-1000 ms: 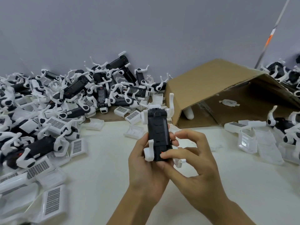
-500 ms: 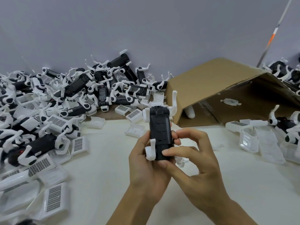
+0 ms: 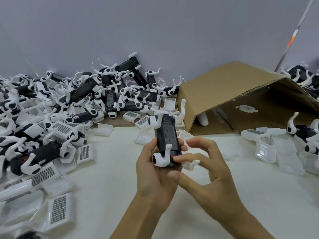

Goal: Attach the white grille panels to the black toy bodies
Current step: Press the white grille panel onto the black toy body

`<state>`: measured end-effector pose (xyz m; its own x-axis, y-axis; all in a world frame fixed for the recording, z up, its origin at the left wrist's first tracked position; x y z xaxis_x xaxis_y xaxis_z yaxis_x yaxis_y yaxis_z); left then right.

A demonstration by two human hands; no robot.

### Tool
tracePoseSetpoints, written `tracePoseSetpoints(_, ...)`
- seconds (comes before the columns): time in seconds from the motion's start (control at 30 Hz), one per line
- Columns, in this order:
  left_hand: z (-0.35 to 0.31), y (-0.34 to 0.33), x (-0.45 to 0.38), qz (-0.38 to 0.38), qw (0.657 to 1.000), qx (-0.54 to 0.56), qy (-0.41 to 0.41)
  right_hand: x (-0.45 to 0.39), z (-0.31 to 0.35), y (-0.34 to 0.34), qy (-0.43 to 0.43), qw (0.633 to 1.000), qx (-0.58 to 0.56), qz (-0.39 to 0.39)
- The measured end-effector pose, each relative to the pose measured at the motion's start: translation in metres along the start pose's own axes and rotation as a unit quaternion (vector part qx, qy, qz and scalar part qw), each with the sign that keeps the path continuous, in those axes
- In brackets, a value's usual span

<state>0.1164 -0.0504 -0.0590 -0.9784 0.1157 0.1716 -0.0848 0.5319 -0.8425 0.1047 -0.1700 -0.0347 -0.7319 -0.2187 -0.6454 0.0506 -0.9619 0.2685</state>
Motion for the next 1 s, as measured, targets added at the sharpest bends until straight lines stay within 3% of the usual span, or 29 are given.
tracePoseSetpoints(0.13,-0.018,0.004,-0.002,-0.064,0.983,-0.149,-0.086,-0.005,-0.014,0.006,-0.157,0.981,-0.108,-0.023)
tracePoseSetpoints(0.27,-0.018,0.004,0.001,-0.102,0.919,-0.354,-0.143,-0.004,-0.026,-0.002,-0.26,0.953,-0.156,-0.007)
tracePoseSetpoints(0.43,-0.011,0.004,-0.007,-0.062,0.872,-0.461,-0.152,-0.001,-0.04,0.004,-0.359,0.906,-0.218,-0.047)
tracePoseSetpoints(0.53,-0.028,0.02,-0.008,-0.144,0.726,-0.618,-0.265,-0.004,-0.043,0.018,-0.339,0.911,-0.197,-0.129)
tracePoseSetpoints(0.63,-0.022,0.038,-0.022,-0.128,0.594,-0.771,-0.193,-0.005,-0.04,0.024,-0.309,0.918,-0.181,-0.169)
tracePoseSetpoints(0.7,-0.018,0.041,-0.027,-0.129,0.535,-0.815,-0.182,-0.005,-0.04,0.023,-0.308,0.919,-0.177,-0.169)
tracePoseSetpoints(0.87,-0.023,0.037,-0.022,-0.136,0.535,-0.8,-0.235,-0.002,-0.047,0.021,-0.332,0.914,-0.17,-0.158)
tracePoseSetpoints(1.0,-0.023,0.036,-0.02,-0.139,0.587,-0.766,-0.22,0.0,-0.054,0.022,-0.354,0.903,-0.185,-0.159)
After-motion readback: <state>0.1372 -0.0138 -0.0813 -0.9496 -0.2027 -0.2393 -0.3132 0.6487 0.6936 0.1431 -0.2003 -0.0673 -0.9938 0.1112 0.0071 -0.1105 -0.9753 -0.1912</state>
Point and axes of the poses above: each hand's wrist, its own x-axis away from the middle knuckle, its own y-axis out of the back of the hand, z = x × y, the point moved 5 cm from there along -x, towards the middle knuckle, and after that the axes turned 8 degrees about y, right-handed, at the moved point
